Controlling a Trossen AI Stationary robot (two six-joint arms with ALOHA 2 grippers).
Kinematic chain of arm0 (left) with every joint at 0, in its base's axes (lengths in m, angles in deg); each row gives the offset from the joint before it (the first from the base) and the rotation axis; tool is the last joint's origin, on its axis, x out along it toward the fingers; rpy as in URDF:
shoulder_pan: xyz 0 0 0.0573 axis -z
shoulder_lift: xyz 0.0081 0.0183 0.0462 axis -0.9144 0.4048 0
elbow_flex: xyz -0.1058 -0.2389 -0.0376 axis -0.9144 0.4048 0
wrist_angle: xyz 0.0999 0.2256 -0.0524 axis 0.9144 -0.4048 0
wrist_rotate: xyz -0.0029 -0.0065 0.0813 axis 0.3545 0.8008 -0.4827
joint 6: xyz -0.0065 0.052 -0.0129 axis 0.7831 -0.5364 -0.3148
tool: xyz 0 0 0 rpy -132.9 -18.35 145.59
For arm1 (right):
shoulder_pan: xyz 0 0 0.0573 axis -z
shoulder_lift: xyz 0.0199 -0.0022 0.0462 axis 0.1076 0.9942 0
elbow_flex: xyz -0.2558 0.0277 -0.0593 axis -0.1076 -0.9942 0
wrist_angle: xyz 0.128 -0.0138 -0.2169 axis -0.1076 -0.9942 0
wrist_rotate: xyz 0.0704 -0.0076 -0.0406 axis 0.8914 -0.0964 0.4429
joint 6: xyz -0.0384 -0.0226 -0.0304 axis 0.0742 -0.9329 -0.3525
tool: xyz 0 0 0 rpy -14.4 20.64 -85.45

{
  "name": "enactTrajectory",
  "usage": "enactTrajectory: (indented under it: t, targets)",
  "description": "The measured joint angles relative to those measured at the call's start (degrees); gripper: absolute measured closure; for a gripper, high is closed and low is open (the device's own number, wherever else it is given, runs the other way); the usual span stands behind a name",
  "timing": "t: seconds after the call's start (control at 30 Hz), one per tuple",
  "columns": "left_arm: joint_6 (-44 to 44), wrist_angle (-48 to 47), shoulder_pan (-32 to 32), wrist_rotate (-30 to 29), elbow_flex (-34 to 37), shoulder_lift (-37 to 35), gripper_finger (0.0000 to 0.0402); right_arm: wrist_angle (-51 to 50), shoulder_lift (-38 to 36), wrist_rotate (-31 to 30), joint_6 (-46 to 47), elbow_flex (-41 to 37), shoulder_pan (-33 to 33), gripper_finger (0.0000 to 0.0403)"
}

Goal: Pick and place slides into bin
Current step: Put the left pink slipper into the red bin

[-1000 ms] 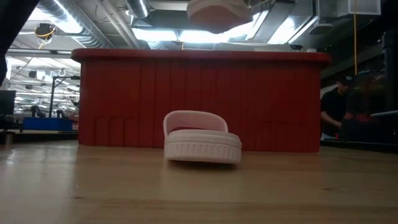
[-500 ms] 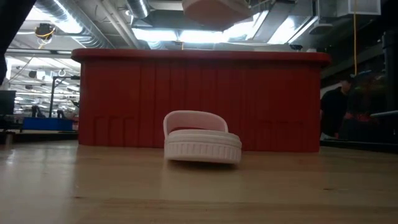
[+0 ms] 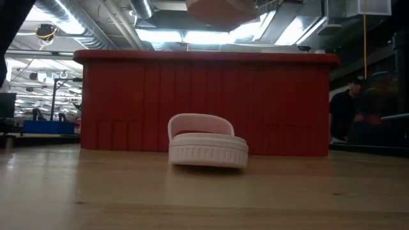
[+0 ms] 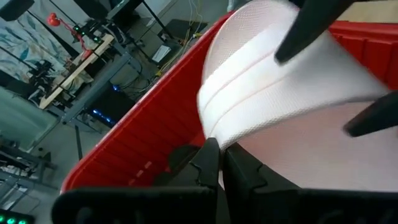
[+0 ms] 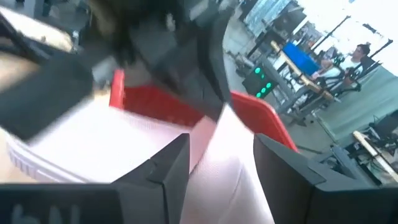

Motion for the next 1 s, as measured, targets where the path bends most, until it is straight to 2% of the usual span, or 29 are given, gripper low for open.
enactTrajectory:
  t: [0.17,0.4,0.6,0.8,1.0]
  targets:
    - [-0.2,0.1,0.4,0.3,0.0,-0.1,0.0399,-2.8,0.3,0.1,-0.2,0.0,1.5,0.0227]
    - [0.2,0.2,0.5,3.8,0.0,-0.2,0.0399,-4.2,0.2,0.1,-2.0,1.0,3.0,0.0227]
    - [0.6,0.6,1.4,4.0,0.0,-0.2,0.0399,-4.5,0.2,-0.2,-6.4,2.6,3.5,0.0228]
    - [-1.7,3.4,2.0,4.1,0.0,-0.2,0.0399,-4.6,0.2,-2.0,-9.2,2.7,3.5,0.0258]
    - [-5.8,7.0,2.1,6.7,0.0,-0.2,0.0399,-4.9,0.1,-2.6,-9.2,2.7,3.6,0.0296]
